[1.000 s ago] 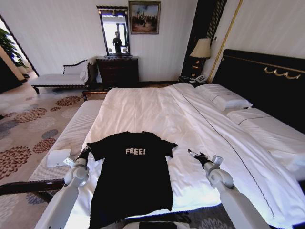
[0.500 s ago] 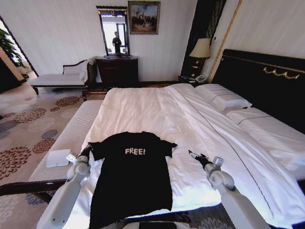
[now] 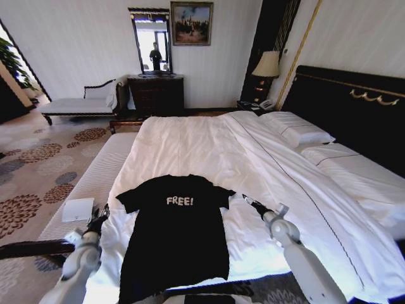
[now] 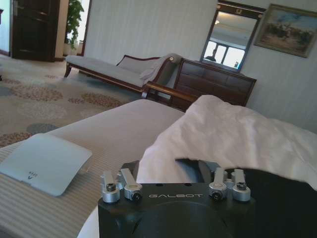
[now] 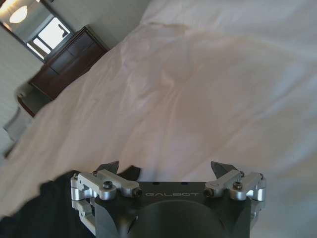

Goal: Fold the clothes on the bed.

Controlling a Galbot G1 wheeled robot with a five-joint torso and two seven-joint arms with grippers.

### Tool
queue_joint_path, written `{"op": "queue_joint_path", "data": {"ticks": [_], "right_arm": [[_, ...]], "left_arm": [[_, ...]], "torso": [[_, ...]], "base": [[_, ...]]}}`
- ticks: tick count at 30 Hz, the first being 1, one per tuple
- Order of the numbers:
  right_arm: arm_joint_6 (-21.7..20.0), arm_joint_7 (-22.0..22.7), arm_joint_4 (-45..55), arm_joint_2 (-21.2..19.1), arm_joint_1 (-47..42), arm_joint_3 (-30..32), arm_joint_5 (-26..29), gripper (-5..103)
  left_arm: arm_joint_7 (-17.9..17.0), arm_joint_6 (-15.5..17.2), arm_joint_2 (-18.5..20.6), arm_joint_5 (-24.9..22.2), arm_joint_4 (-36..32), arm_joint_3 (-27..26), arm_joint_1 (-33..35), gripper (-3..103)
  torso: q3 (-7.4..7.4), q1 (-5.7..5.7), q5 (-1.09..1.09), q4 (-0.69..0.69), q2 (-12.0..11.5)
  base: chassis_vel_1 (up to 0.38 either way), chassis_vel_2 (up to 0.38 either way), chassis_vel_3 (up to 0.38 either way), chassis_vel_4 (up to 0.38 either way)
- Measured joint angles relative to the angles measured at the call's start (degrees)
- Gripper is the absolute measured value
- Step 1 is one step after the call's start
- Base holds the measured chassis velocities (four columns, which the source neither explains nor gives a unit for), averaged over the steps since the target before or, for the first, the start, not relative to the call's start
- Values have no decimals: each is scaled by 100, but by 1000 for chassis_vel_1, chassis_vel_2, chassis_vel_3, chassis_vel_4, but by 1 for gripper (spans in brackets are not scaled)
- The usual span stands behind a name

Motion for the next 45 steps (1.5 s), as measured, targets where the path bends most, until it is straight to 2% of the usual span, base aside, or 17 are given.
{"op": "queue_joint_path", "data": {"ticks": [3,8,16,17,19,22,23,26,28,29,30,32,35,37,38,41,45], "right_arm": [[-146,33,-302,253,306,-12,349,100],[-191,-31,-519,418,472,0,423,100],[-204,-127,-613,541,475,14,364,102],[-204,-140,-615,550,470,16,355,98],[-204,-151,-622,559,471,18,346,98],[-199,-185,-658,582,510,36,320,83],[-199,-185,-658,582,510,36,320,83],[-194,-217,-681,586,524,53,314,66],[-193,-230,-681,589,524,53,305,66],[-191,-246,-676,591,518,53,284,55],[-189,-256,-666,595,510,53,265,55],[-186,-266,-655,609,500,52,240,44],[-168,-269,-657,624,494,48,176,39],[-124,-286,-659,634,462,26,47,28],[-124,-286,-659,634,462,26,47,28],[-97,-308,-647,686,430,9,-87,12],[-95,-319,-640,699,433,2,-126,2]], "left_arm": [[206,-184,-243,258,-225,1,503,88],[538,-521,-361,830,-324,85,940,99],[915,-749,-540,1307,-587,300,1308,100],[973,-800,-518,1370,-592,345,1336,100],[1024,-858,-475,1416,-593,392,1361,100],[1082,-983,-262,1445,-606,571,1428,100],[1082,-983,-262,1445,-606,571,1428,100],[1100,-1011,-241,1499,-602,625,1417,100],[1100,-1011,-242,1500,-591,630,1404,100],[1098,-1011,-245,1496,-579,632,1388,100],[1096,-1011,-248,1492,-575,632,1381,100],[1082,-1012,-249,1466,-575,626,1380,100],[1055,-1011,-250,1445,-575,605,1376,100],[981,-1011,-258,1414,-556,572,1352,100],[981,-1011,-258,1414,-556,572,1352,100],[809,-1017,-313,1354,-513,509,1296,100],[796,-1017,-378,1333,-506,451,1291,100]], "torso": [[0,0,0,2,0],[0,0,0,0,-1],[0,0,0,0,-1],[0,0,0,-1,-1],[0,0,0,0,-1],[1,0,0,0,-1],[1,0,0,0,-1],[1,0,0,-1,-1],[1,0,0,0,-1],[1,0,0,0,-1],[1,0,0,0,-1],[1,0,-1,0,-1],[1,0,0,0,0],[1,0,0,0,-1],[1,0,0,0,-1],[1,0,0,0,-1],[1,0,0,0,-1]], "base": [[0,0,0,0],[0,0,0,0],[0,0,0,0],[0,0,0,0],[0,0,0,0],[0,0,0,0],[0,0,0,0],[0,0,0,0],[0,0,0,0],[0,0,0,0],[0,0,0,0],[0,0,0,0],[0,0,0,0],[0,0,0,0],[0,0,0,0],[0,0,0,0],[0,0,0,0]]}}
